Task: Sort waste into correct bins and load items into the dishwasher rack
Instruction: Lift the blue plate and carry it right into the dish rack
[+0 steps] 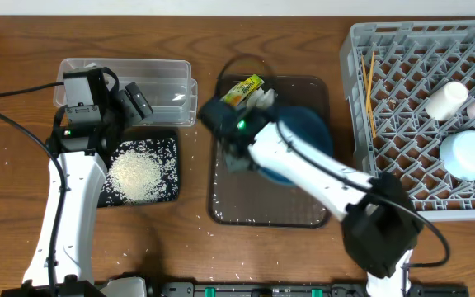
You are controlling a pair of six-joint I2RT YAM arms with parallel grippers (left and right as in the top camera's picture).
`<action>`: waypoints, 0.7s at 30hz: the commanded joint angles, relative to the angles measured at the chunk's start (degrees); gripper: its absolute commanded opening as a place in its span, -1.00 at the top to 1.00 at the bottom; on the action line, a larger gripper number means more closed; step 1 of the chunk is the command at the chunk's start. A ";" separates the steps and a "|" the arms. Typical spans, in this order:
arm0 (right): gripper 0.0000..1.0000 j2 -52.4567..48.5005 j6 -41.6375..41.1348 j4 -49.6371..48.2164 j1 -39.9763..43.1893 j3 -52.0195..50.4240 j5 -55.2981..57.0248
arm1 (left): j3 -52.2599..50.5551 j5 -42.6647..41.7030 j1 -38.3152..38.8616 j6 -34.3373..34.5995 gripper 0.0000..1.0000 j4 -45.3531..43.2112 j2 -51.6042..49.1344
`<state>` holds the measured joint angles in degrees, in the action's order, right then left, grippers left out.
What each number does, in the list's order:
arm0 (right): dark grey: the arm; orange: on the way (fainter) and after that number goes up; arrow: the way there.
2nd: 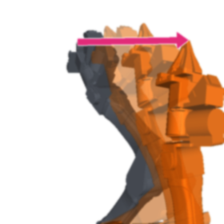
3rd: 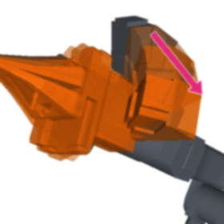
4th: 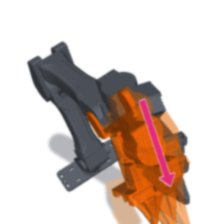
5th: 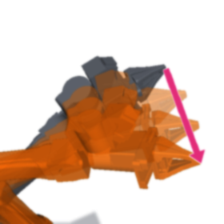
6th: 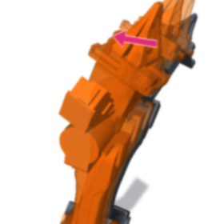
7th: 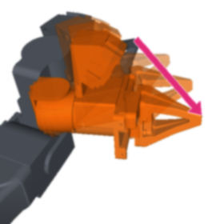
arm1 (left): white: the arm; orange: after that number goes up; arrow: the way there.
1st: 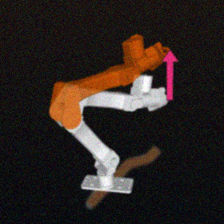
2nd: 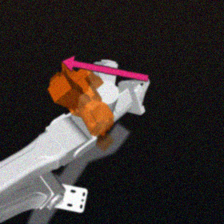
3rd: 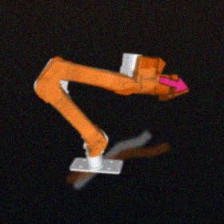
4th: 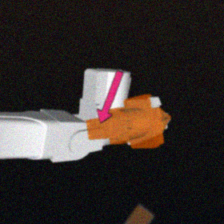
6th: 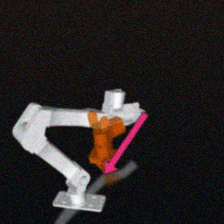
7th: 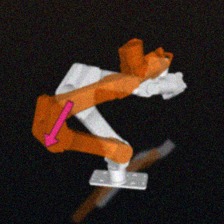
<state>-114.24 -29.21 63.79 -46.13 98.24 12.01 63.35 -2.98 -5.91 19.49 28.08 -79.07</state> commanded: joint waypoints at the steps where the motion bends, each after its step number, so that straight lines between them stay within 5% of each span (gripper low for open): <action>1: 0.99 5.53 4.04 2.34 5.88 8.41 5.51 | 0.35 0.70 -0.17 -0.31 -0.92 0.00 0.46; 9: 0.98 12.92 15.47 -2.60 23.74 12.66 -10.60 | 0.35 0.70 -0.17 -0.31 -0.92 0.00 0.46; 21: 0.98 8.92 22.45 -20.37 53.75 12.11 -70.42 | 0.35 0.70 -0.17 -0.31 -0.92 0.00 0.46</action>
<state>-103.39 -9.43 46.26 4.14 110.02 -35.66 63.35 -2.98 -5.91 19.49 28.10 -79.07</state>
